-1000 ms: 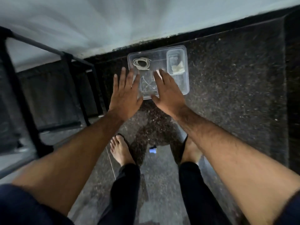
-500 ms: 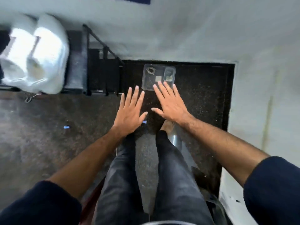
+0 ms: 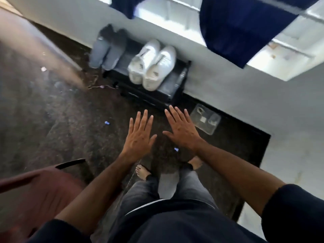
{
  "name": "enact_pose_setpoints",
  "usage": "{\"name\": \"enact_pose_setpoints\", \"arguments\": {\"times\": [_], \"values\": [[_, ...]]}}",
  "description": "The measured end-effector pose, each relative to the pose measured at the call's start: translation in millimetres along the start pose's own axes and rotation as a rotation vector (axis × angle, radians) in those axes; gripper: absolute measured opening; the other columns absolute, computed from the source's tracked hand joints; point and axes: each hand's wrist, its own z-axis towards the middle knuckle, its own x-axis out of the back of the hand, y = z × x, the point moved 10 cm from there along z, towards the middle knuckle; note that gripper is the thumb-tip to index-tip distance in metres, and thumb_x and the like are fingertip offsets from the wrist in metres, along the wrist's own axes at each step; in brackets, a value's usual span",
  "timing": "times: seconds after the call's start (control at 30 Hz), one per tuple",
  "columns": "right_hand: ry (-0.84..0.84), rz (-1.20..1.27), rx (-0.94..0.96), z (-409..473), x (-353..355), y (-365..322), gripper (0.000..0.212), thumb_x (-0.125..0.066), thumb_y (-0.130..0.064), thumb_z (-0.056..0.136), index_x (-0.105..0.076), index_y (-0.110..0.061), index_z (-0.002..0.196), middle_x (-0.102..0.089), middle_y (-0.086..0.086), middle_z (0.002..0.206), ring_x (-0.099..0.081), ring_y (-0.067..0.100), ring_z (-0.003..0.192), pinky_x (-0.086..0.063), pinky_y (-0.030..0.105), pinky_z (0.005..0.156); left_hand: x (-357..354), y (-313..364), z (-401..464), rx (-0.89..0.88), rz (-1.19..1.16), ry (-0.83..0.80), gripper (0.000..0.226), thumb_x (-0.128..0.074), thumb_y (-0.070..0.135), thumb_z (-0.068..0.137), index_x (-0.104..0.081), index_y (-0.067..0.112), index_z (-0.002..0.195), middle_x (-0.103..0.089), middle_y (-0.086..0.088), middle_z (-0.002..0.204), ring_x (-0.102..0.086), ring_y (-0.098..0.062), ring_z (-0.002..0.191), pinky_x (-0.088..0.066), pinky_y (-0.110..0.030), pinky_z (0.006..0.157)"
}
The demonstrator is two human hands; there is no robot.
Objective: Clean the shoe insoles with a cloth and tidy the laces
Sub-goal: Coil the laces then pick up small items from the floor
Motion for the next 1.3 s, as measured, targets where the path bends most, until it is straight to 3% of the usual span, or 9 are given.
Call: {"name": "enact_pose_setpoints", "arguments": {"times": [0.13,0.3,0.5,0.77,1.07,1.2,1.3], "values": [[0.006,-0.026,0.116,40,17,-104,0.087,-0.05,-0.059,0.097,-0.013,-0.016,0.164,-0.01,0.01,0.171,-0.009,0.029,0.159,-0.004,0.053,0.128,21,-98,-65,0.164,-0.063,0.046,0.077,-0.028,0.055,0.095,-0.017,0.013,0.159,-0.002,-0.011,0.169,0.005,-0.031,0.155,-0.007,-0.057,0.124],[-0.011,-0.067,0.255,89,31,-221,0.084,-0.049,-0.057,0.099,-0.012,-0.017,0.163,-0.008,0.01,0.171,-0.008,0.028,0.159,-0.004,0.052,0.129,54,-210,-126,0.325,-0.127,0.143,0.074,-0.035,0.052,0.099,-0.015,0.015,0.16,0.001,-0.009,0.169,0.008,-0.03,0.155,-0.002,-0.055,0.124],[-0.029,-0.107,0.354,146,42,-308,0.082,-0.049,-0.054,0.1,-0.014,-0.017,0.163,-0.01,0.008,0.171,-0.009,0.026,0.158,-0.005,0.05,0.129,86,-302,-146,0.439,-0.175,0.216,0.074,-0.028,0.056,0.097,-0.019,0.015,0.159,-0.002,-0.01,0.169,0.004,-0.031,0.155,-0.001,-0.054,0.124],[-0.071,-0.081,0.37,256,30,-352,0.08,-0.053,-0.049,0.1,-0.016,-0.015,0.163,-0.013,0.009,0.17,-0.011,0.026,0.158,-0.006,0.047,0.129,101,-405,-104,0.455,-0.203,0.225,0.081,-0.019,0.058,0.091,-0.02,0.013,0.158,-0.003,-0.011,0.168,0.003,-0.031,0.155,0.002,-0.053,0.122],[-0.243,0.005,0.314,416,5,-376,0.076,-0.05,-0.046,0.102,-0.017,-0.014,0.162,-0.017,0.011,0.169,-0.014,0.028,0.157,-0.007,0.044,0.129,114,-534,2,0.446,-0.221,0.138,0.075,-0.02,0.053,0.096,-0.019,0.012,0.159,-0.001,-0.011,0.168,0.004,-0.029,0.155,-0.002,-0.056,0.124],[-0.3,0.007,0.255,485,2,-378,0.075,-0.051,-0.047,0.101,-0.022,-0.012,0.16,-0.023,0.012,0.166,-0.021,0.029,0.154,-0.017,0.046,0.127,124,-588,57,0.429,-0.256,0.101,0.068,-0.035,0.046,0.101,-0.019,0.013,0.158,-0.003,-0.011,0.168,0.003,-0.029,0.155,-0.003,-0.057,0.124],[-0.331,0.033,0.177,530,-5,-379,0.073,-0.055,-0.044,0.099,-0.026,-0.012,0.159,-0.028,0.013,0.164,-0.028,0.031,0.151,-0.027,0.046,0.124,114,-627,92,0.411,-0.267,0.036,0.072,-0.027,0.05,0.096,-0.026,0.012,0.157,-0.009,-0.012,0.168,-0.004,-0.03,0.155,-0.005,-0.057,0.123]]}}
